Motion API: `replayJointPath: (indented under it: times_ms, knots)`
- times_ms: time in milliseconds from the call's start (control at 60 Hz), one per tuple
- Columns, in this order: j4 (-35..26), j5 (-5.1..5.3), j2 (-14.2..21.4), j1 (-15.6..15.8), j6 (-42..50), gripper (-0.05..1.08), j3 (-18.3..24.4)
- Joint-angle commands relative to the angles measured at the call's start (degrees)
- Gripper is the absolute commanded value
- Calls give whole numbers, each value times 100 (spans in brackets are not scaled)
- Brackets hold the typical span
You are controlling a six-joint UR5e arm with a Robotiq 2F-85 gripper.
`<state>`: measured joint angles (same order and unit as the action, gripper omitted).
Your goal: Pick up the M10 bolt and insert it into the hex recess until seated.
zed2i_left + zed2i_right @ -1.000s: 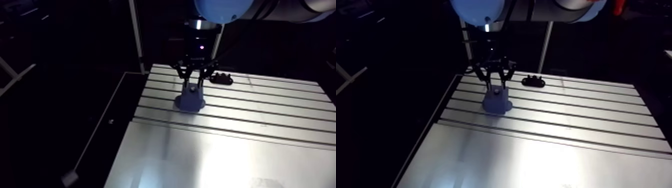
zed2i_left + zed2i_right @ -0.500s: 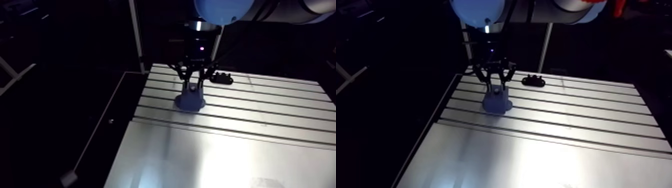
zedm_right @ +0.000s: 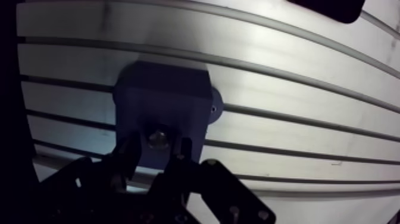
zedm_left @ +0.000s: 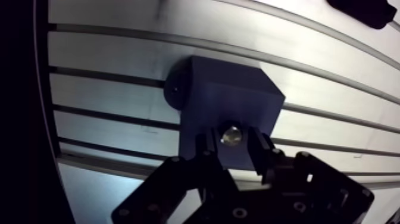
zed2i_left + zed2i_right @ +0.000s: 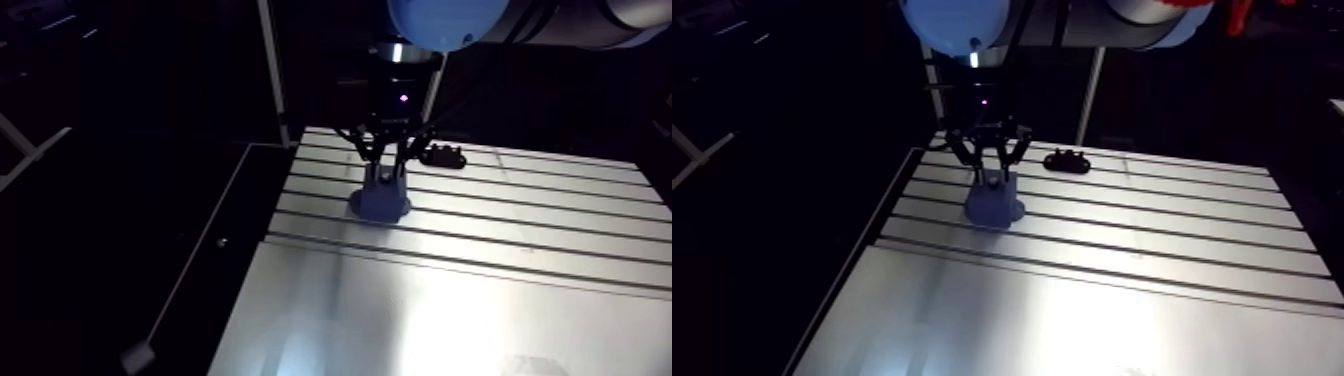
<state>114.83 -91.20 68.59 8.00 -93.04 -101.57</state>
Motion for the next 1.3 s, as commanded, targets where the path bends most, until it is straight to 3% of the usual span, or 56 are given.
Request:
replayJointPath:
  times_ms: [17,1300]
  knots:
    - [0,-7,0,0,1,60,-8]
    - [0,-7,-9,9,-33,67,1]
